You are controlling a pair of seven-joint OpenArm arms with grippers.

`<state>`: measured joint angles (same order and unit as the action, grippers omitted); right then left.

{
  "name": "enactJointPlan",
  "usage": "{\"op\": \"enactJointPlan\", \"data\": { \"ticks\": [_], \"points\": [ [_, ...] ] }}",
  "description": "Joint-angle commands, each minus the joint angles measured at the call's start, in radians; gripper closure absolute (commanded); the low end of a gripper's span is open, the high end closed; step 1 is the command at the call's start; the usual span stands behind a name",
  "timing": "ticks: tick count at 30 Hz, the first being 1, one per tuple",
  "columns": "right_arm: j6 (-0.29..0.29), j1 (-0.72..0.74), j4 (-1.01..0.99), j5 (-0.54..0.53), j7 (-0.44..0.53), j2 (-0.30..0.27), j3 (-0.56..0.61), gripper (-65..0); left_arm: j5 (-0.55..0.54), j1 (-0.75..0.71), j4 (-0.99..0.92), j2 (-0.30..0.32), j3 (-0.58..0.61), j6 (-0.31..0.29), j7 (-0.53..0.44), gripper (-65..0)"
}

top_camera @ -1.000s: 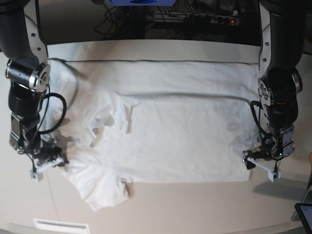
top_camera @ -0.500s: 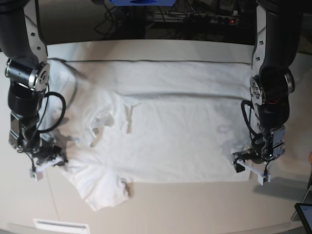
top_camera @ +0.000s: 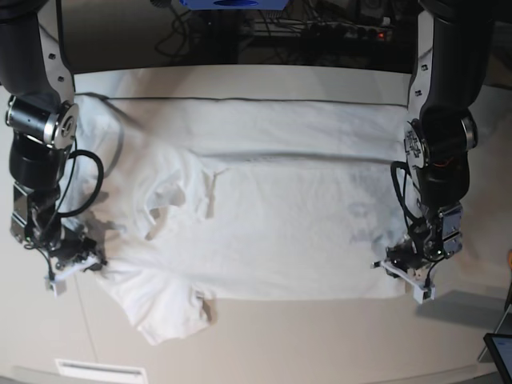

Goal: Fold the T-shirt properly
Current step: 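Lower both grippers onto the hem corners and close on the fabric, then lift the hem with both grippers and fold it toward the collar edge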

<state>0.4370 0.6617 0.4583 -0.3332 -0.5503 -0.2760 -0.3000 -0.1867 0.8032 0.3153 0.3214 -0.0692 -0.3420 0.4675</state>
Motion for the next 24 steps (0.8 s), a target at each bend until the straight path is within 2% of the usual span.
{"op": "enactJointPlan", "data": {
  "ticks": [1, 2, 3, 7, 11, 20, 24],
  "points": [
    [-0.004, 0.026, 0.013, 0.006, 0.002, -0.01, 0.0, -0.9, 0.003, 0.018, 0.029, 0.006, 0.001, -0.006, 0.017, -4.4],
    [-0.004, 0.028, 0.013, 0.006, 0.002, -0.009, 0.0, -0.9, 0.005, 0.017, 0.043, 0.008, 0.002, -0.006, 0.02, -0.8],
    [-0.004, 0.028, 0.015, 0.006, 0.002, -0.009, 0.0, -0.9, 0.005, 0.012, 0.051, 0.009, 0.002, -0.006, 0.023, 0.0],
    [0.004, 0.007, 0.084, 0.006, 0.005, -0.009, 0.018, -0.9, 0.005, -0.011, 0.107, 0.032, 0.002, -0.006, 0.024, 0.0],
    [0.038, -0.03, 0.213, 0.003, 0.008, -0.007, 0.074, -0.7, 0.005, -0.052, 0.199, 0.041, 0.001, -0.007, 0.035, 0.0],
    [0.038, -0.03, 0.245, 0.004, -0.001, -0.015, 0.078, -0.7, 0.005, -0.186, 0.591, 0.043, 0.002, -0.01, 0.251, 0.0],
    [0.039, -0.03, 0.247, 0.004, -0.038, -0.015, 0.078, -0.7, 0.005, -0.253, 0.738, 0.041, 0.002, -0.01, 0.319, 0.0]
  ]
}}
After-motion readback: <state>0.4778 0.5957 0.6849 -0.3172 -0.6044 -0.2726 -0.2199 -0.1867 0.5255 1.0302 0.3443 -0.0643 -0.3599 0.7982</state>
